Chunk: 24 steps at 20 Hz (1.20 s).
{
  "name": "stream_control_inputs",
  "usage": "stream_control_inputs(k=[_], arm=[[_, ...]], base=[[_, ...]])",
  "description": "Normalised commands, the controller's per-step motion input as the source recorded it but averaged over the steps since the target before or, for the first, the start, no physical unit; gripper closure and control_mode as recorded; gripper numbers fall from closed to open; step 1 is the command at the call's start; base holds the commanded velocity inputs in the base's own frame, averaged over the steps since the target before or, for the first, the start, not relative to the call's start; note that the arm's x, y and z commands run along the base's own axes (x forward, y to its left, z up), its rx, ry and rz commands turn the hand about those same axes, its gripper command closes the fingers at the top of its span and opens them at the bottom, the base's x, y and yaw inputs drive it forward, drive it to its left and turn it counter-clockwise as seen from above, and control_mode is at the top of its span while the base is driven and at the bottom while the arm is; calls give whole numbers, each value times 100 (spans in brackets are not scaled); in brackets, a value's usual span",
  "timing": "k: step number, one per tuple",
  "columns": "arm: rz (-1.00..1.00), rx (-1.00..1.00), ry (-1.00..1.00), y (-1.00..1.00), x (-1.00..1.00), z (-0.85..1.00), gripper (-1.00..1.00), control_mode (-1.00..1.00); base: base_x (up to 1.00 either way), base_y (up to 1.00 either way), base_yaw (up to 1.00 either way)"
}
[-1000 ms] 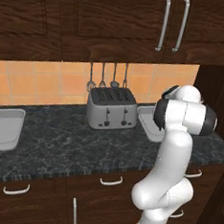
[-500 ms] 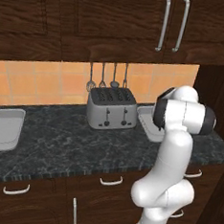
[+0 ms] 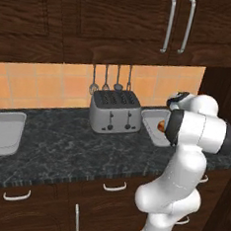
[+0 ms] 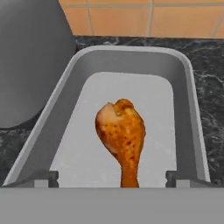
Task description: Place one potato and one chicken drumstick in each tupperware on the nearby counter, to pack two identical lunches.
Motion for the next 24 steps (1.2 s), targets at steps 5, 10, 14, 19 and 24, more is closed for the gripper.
stream_control_inputs(k=[5, 10, 14, 19, 24], arm=[[0, -4, -9, 39, -100, 97, -100, -100], [-10, -5, 0, 46, -91, 87, -100, -100], [-21, -1, 12, 69, -70, 64, -100, -100], [-26, 4, 6, 53, -80, 56, -100, -100], [-9, -4, -3, 35, -99, 15, -100, -100]], base=[[0, 0, 0], [0, 0, 0], [0, 0, 0], [0, 0, 0], [0, 0, 0]])
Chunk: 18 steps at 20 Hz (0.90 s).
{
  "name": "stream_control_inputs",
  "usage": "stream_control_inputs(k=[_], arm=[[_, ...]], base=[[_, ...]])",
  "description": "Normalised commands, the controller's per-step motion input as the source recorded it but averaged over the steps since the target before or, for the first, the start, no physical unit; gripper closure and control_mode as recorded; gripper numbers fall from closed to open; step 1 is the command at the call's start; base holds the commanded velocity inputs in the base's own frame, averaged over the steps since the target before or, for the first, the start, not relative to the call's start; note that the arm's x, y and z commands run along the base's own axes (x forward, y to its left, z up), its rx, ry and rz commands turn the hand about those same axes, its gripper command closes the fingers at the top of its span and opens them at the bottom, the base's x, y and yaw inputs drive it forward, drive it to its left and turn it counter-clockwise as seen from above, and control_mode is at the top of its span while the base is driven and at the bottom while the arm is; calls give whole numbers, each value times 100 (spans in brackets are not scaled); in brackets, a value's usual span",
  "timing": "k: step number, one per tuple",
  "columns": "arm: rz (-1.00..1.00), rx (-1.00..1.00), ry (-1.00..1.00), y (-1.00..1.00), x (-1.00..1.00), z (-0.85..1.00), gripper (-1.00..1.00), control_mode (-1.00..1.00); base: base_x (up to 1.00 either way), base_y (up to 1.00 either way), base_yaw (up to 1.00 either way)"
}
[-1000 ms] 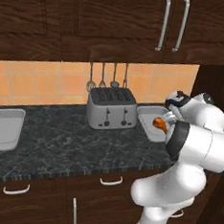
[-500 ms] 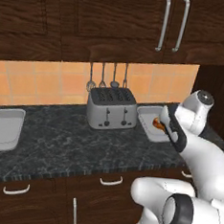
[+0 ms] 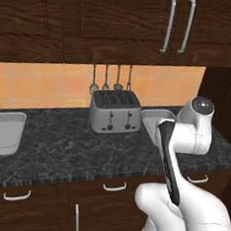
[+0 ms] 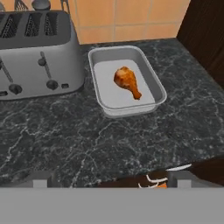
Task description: Place one potato and one chicken drumstick in each tupperware on the nearby counter, to pack two identical lunches.
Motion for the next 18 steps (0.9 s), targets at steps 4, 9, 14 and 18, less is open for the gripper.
stream_control_inputs(k=[4, 9, 14, 18], arm=[[0, -4, -8, 34, -100, 4, -100, -100], [3, -1, -4, 8, -96, 13, -100, -100], [11, -3, -11, 15, -93, 0, -100, -100], [11, 0, -9, 3, -12, 7, -100, 100]], base=[[0, 0, 0], [0, 0, 0], [0, 0, 0], [0, 0, 10]])
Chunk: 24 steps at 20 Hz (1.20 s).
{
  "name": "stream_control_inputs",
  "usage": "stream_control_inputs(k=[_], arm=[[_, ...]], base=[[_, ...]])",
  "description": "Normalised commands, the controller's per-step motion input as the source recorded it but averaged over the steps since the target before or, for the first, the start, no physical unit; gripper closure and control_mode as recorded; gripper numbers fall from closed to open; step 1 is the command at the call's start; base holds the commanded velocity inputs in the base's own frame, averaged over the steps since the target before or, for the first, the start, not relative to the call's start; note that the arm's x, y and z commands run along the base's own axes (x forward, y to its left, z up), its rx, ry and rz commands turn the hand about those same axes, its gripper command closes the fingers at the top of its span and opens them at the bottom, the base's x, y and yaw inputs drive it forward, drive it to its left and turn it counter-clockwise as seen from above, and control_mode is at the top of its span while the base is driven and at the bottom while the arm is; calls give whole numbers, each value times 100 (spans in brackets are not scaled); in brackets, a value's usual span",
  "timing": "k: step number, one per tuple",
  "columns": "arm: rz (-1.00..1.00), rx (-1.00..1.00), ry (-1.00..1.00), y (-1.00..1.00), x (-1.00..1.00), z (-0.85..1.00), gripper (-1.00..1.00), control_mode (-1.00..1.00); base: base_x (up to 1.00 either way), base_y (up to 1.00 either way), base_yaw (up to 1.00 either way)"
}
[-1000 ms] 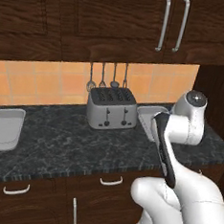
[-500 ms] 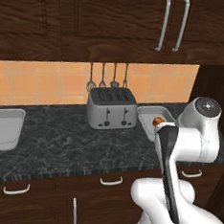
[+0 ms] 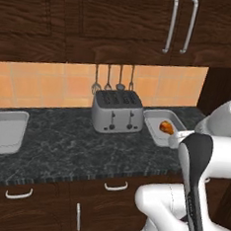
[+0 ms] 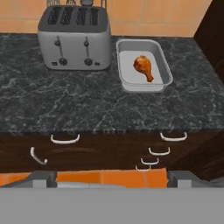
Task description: Place one potato and one chicken drumstick in each tupperware on the nearby counter, to pack two identical lunches.
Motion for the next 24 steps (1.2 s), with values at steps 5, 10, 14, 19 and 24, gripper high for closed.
stream_control_inputs(k=[5, 10, 14, 19, 24], arm=[[0, 0, 0, 0, 0, 0, -100, 100], [0, 0, 0, 0, 0, 0, -100, 100], [0, 0, 0, 0, 0, 0, -100, 100], [0, 0, 0, 0, 0, 0, -100, 100], [0, 0, 0, 0, 0, 0, -100, 100]], base=[[-23, -51, 0], [-42, -100, -11], [-86, -75, -2], [-48, -89, -3], [4, -100, -1]])
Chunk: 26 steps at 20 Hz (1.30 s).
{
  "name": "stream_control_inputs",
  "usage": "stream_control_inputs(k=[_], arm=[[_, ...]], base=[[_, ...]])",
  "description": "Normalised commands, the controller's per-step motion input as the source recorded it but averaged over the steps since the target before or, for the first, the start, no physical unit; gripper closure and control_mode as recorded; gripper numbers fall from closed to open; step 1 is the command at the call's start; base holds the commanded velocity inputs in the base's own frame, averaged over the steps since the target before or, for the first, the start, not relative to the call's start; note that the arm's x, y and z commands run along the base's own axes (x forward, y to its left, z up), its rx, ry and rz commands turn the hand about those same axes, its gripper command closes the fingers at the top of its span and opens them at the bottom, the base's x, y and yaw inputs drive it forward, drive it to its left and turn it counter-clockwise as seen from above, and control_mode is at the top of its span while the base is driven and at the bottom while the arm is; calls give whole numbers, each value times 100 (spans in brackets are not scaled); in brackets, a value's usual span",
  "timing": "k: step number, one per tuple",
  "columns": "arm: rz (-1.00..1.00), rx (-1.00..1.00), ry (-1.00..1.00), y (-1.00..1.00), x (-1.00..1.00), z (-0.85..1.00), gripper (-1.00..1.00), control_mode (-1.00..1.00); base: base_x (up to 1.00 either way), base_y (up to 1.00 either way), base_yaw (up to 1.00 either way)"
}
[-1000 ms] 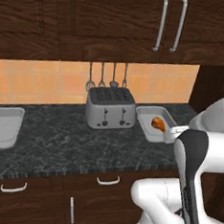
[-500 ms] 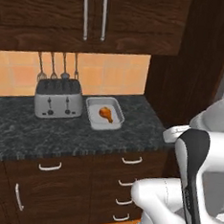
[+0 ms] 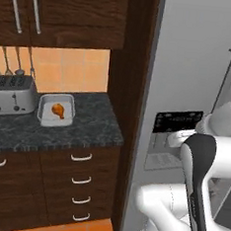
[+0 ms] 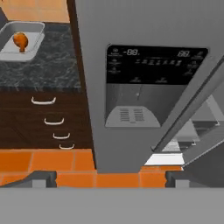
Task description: Place one potato and one chicken drumstick in each tupperware on the nearby counter, to pack two identical lunches.
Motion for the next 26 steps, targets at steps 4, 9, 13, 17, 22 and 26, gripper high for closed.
stream_control_inputs(k=[4, 9, 13, 17, 22, 26], arm=[[0, 0, 0, 0, 0, 0, -100, 100], [0, 0, 0, 0, 0, 0, -100, 100], [0, 0, 0, 0, 0, 0, -100, 100], [0, 0, 0, 0, 0, 0, -100, 100], [0, 0, 0, 0, 0, 0, -100, 100], [0, 0, 0, 0, 0, 0, -100, 100]], base=[[8, -100, 0], [17, -79, 0], [24, -57, 0], [30, -47, 0], [42, -36, 0], [47, -25, 0]])
